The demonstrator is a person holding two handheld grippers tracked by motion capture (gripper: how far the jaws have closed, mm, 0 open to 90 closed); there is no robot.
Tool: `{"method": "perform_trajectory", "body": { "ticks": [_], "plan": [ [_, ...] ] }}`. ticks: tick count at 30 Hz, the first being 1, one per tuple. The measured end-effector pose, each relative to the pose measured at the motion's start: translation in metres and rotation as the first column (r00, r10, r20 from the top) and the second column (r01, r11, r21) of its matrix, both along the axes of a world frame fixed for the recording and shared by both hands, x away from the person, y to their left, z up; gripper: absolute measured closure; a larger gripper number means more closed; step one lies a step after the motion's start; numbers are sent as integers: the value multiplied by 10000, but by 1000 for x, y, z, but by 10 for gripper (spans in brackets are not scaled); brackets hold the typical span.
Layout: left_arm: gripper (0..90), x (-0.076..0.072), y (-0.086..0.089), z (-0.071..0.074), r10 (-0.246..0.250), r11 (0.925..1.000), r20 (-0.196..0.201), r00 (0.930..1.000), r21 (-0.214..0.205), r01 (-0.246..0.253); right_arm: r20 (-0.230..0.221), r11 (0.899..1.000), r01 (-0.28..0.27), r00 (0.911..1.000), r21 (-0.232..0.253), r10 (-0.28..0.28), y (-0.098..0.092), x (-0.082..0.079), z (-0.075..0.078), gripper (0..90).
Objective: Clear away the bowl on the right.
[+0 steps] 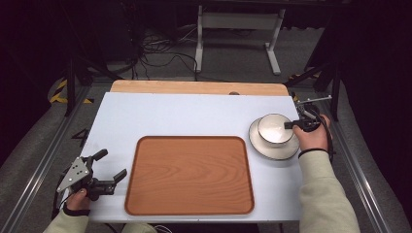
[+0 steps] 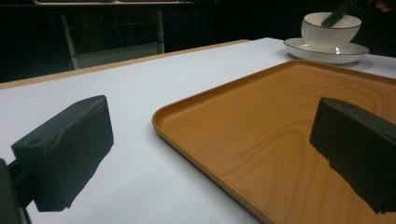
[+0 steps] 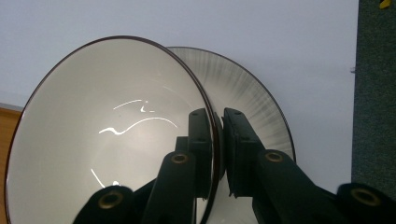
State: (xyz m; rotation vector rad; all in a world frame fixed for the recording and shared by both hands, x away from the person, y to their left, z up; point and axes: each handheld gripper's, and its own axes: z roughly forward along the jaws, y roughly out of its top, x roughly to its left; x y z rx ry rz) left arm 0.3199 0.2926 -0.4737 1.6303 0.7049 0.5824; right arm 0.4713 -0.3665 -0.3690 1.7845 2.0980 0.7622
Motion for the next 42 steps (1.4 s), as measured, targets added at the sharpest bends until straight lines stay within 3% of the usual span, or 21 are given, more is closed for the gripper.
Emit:
{"method": "perform_trajectory", "body": {
  "ticks": [16, 26, 42],
  "plan": [
    [2, 0, 0, 0, 3, 10000, -9, 10000, -11, -3, 189, 9995, 123, 9997, 279, -128, 6, -10, 33, 826],
    [3, 0, 0, 0, 12, 10000, -22, 10000, -42, -12, 31, 9992, 211, 9998, 340, -212, 11, -15, 42, 826],
    [2, 0, 0, 0, 4, 10000, -24, 10000, -42, -4, -110, 9970, -383, 9992, 667, 392, 46, -24, 53, 826]
  ]
}}
